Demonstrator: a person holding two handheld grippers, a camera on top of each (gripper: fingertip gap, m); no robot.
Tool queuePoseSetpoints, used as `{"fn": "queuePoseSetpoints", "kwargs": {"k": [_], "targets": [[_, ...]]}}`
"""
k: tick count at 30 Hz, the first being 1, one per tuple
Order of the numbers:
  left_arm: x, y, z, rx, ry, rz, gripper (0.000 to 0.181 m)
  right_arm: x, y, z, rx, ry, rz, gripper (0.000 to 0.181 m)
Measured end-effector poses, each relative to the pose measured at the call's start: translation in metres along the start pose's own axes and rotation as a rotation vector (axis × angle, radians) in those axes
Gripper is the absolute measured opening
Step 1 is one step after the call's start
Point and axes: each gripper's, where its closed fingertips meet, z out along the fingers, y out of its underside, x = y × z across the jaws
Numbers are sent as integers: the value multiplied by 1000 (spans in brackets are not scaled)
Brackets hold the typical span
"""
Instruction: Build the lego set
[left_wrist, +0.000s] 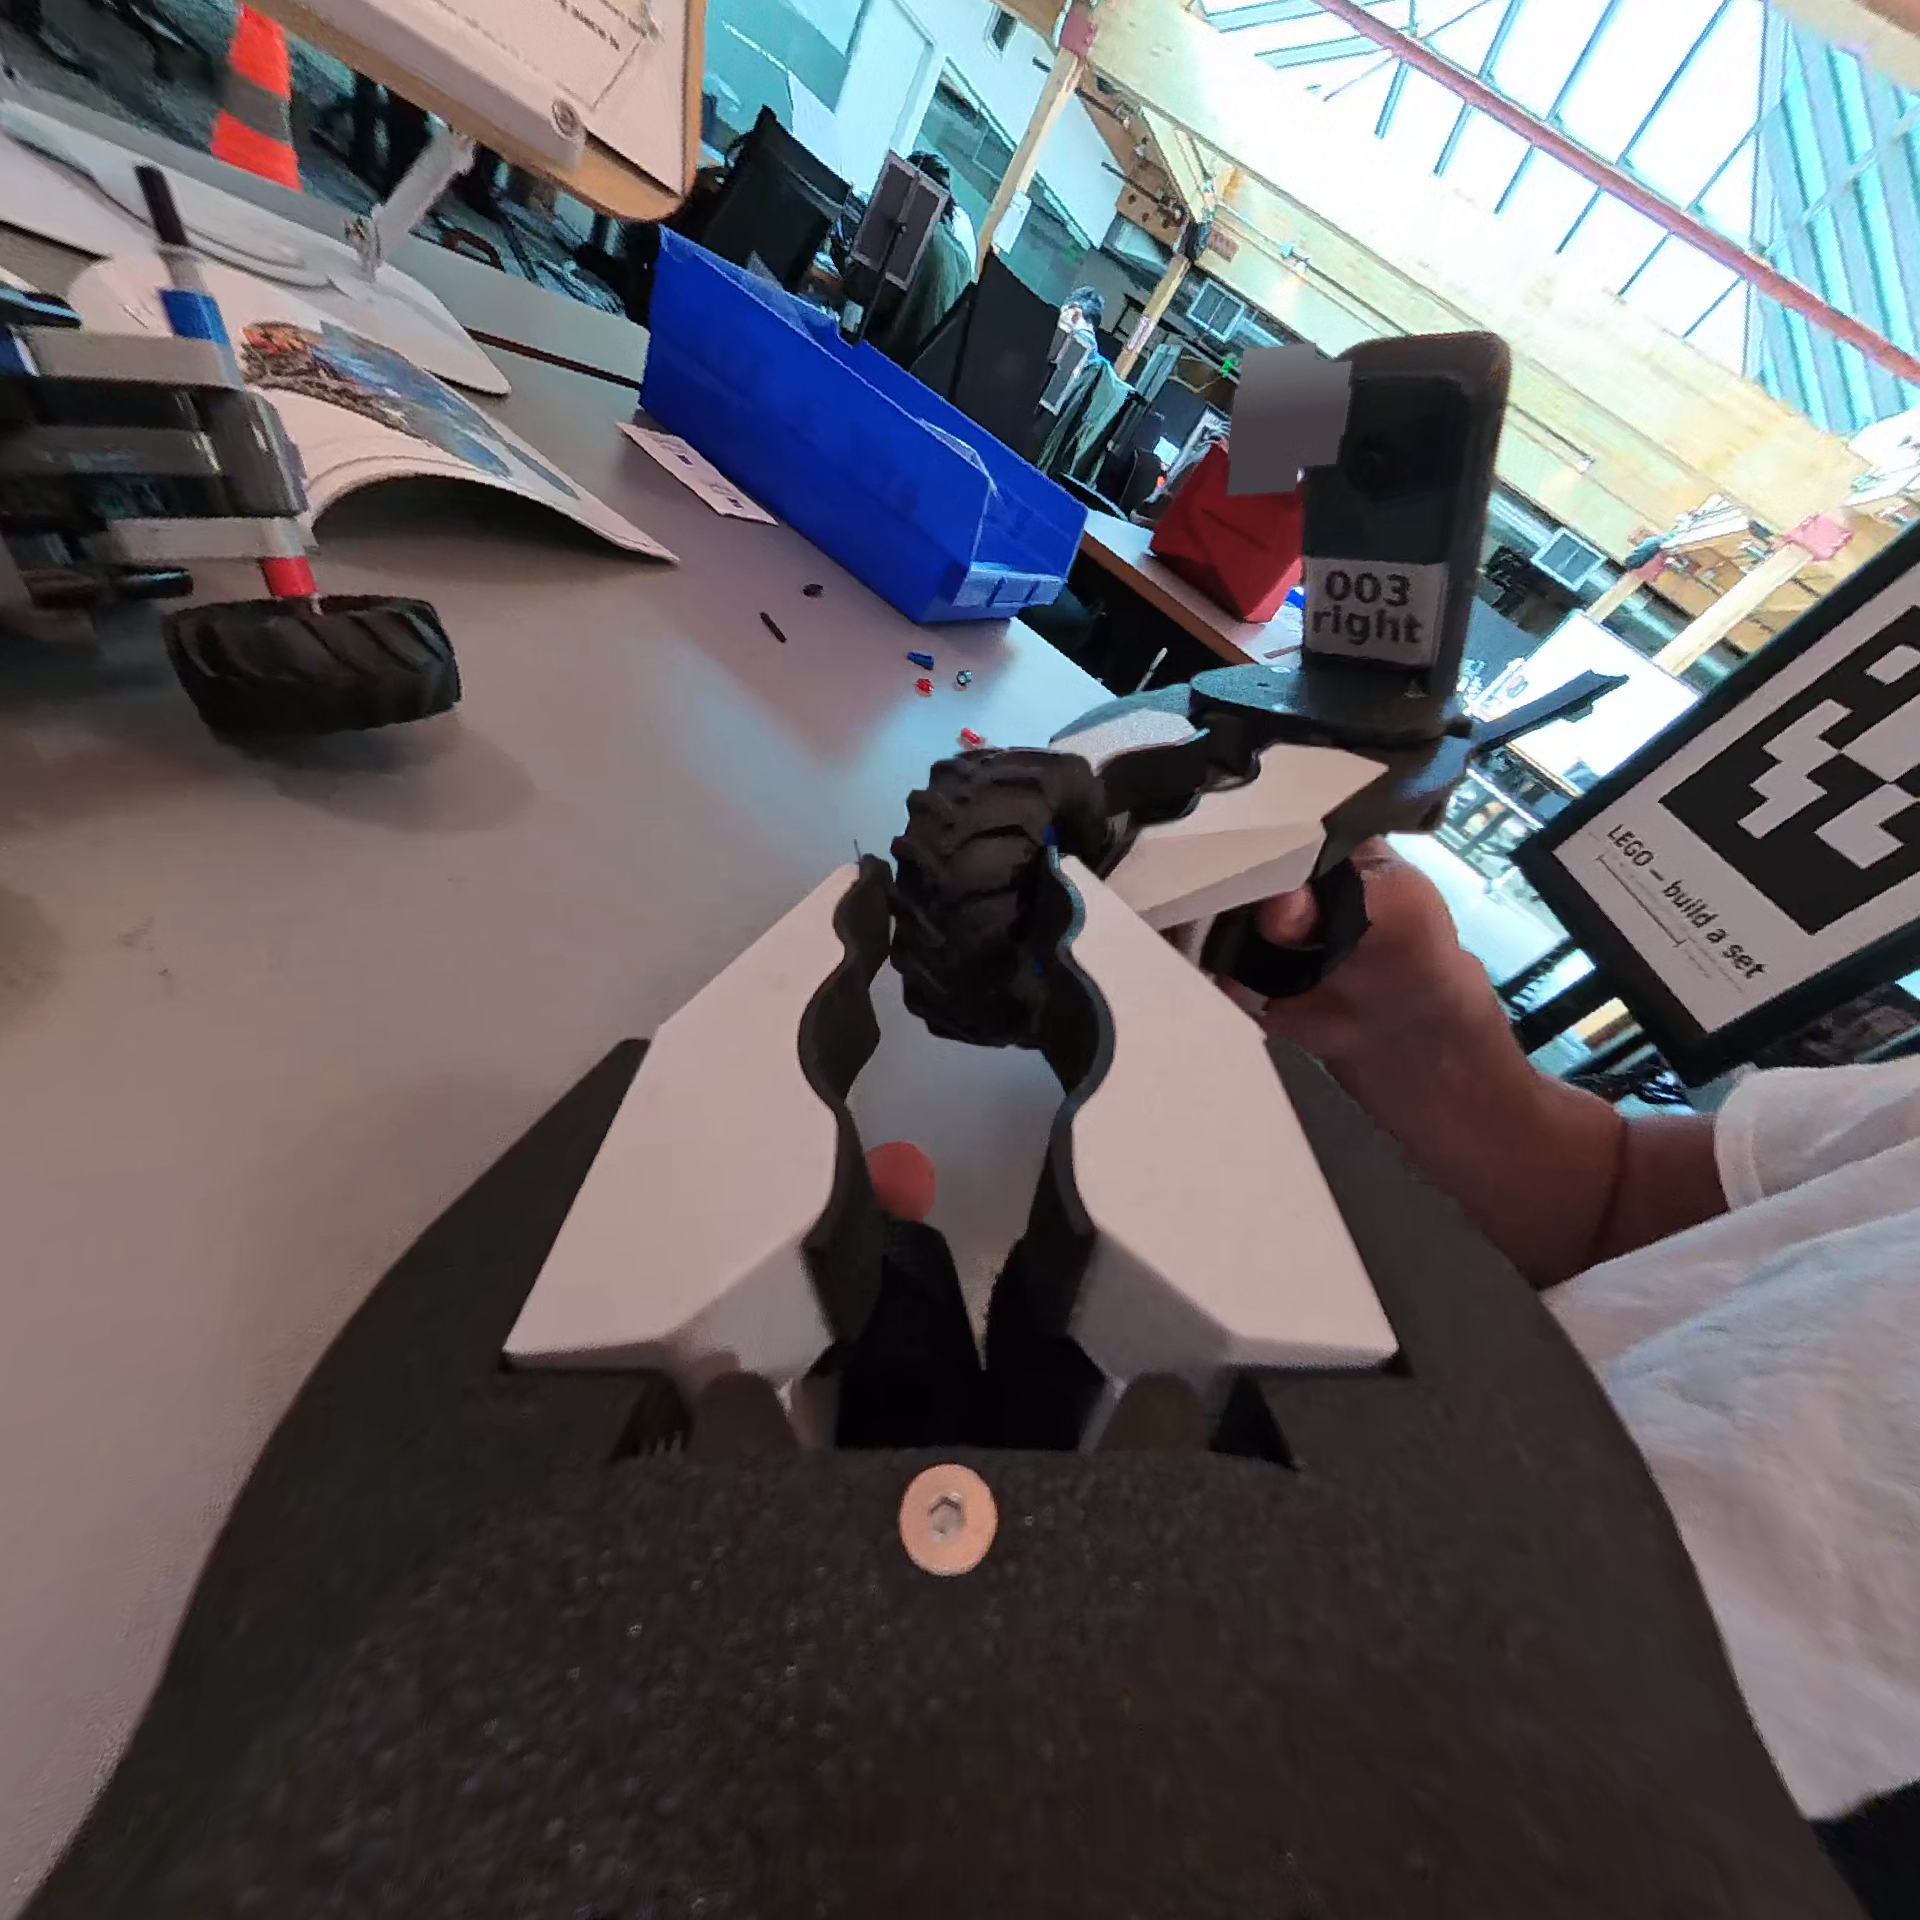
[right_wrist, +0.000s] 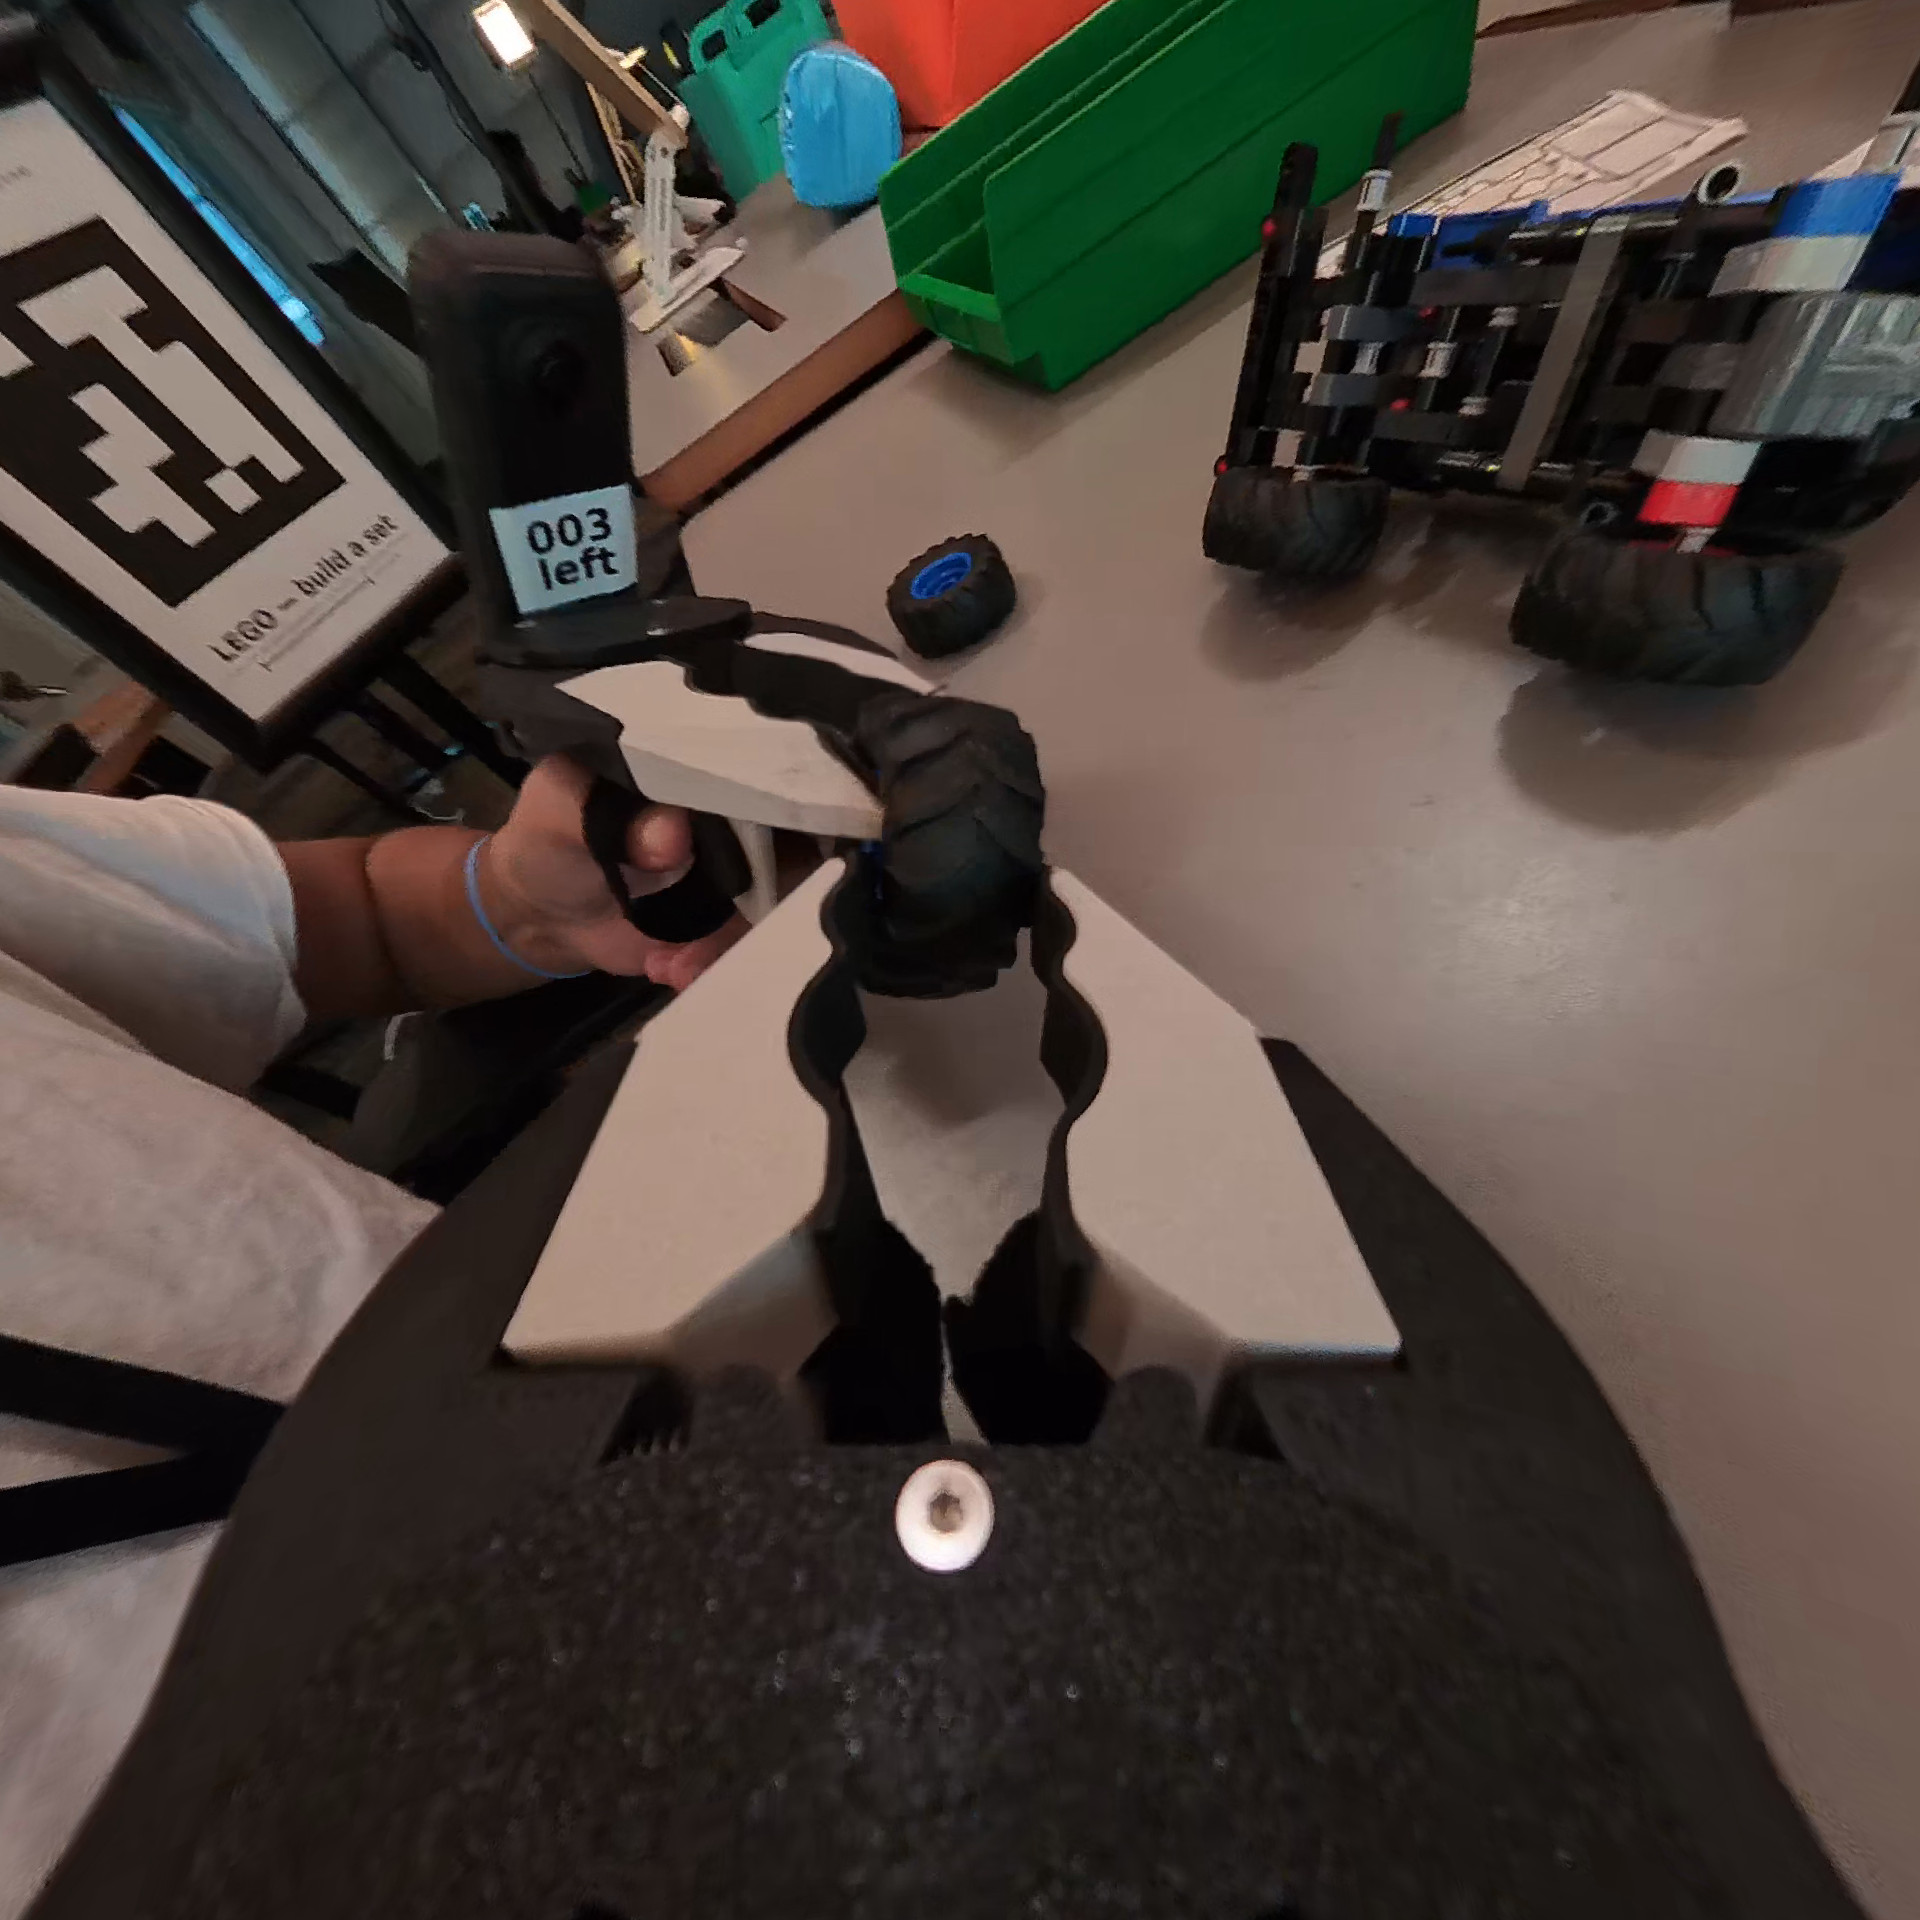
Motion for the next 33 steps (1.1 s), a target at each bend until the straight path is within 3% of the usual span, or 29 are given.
{"fn": "queuePoseSetpoints", "kwargs": {"k": [3, 6, 9, 11, 15, 17, 22, 25, 27, 33], "targets": [[6, 9, -1, -89, 51, 87, 27, 0, 8, -3, -68, -77, 102, 29], [12, 22, -9, -196, 74, 352, 47, 0, 16, -6, -131, -179, 225, 28], [7, 37, -11, -294, 45, 559, 55, 0, 28, -3, -227, -220, 199, 29], [15, 38, -10, -294, 97, 490, 54, -13, 31, -1, -265, -277, 105, 29], [17, 31, -11, -272, 171, 279, 37, -15, 27, 6, -263, -234, -30, 28], [8, 25, -11, -248, 139, 220, 27, -6, 13, 6, -169, -181, -44, 28], [-21, 7, -14, -153, -16, 63, 26, 22, -4, -5, 1, 91, -208, 34], [-26, 11, -14, -151, -17, -103, 26, 17, 11, 1, -50, 100, -211, 42], [-20, 25, -10, -208, 10, -176, 26, 13, 17, 8, -70, 69, -157, 34], [-23, 53, -6, -347, -62, -95, 27, 29, 41, 9, -238, 106, -112, 18]]}}
